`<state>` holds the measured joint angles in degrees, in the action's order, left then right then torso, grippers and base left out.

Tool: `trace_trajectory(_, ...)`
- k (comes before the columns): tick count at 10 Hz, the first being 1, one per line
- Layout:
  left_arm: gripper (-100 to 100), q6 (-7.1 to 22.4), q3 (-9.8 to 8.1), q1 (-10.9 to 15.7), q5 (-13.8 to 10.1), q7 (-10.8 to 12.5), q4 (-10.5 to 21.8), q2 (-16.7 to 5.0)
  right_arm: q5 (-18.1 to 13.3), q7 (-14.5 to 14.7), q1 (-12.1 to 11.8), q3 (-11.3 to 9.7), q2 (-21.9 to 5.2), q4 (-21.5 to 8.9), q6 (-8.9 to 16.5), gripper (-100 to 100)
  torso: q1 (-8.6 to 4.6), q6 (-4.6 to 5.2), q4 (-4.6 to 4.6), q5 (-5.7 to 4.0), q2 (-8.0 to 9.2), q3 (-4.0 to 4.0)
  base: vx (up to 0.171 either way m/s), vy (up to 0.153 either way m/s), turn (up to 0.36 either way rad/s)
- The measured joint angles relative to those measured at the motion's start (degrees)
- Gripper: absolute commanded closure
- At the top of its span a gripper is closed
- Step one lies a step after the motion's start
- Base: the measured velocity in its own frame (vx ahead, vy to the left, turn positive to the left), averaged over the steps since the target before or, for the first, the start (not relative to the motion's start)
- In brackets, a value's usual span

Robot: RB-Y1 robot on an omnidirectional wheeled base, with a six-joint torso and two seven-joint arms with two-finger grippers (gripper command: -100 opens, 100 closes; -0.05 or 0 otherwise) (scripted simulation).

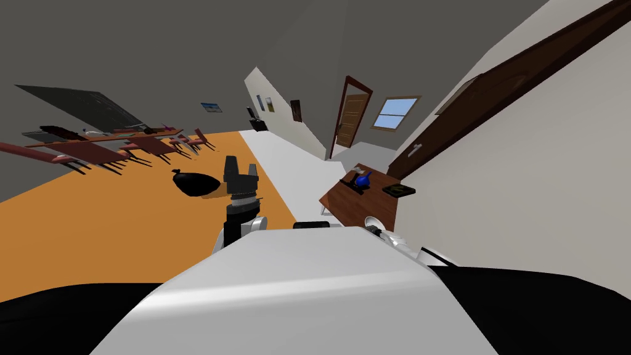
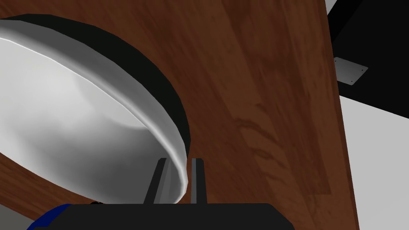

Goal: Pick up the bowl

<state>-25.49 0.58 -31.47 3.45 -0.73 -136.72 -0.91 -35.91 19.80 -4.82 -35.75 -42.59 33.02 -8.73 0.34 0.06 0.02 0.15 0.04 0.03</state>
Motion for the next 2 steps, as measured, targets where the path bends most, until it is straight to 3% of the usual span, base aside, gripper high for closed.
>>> trace_trajectory(1,0,0.0,0.0,0.0,0.0,0.0,0.0,0.0,0.06,-0.39,-0.12,-0.34,-0.97,0.35,-0.64,100,0.07,-0.01,0.0,0.02,0.0,0.0,0.003,0.041,-0.017)
trace_trajectory(2,0,0.0,0.0,0.0,0.0,0.0,0.0,0.0,0.08,-0.51,-0.15,-0.39,-1.06,0.4,-0.76,0,-0.07,-0.04,0.01,0.0,0.01,0.01,0.0,0.009,0.001)
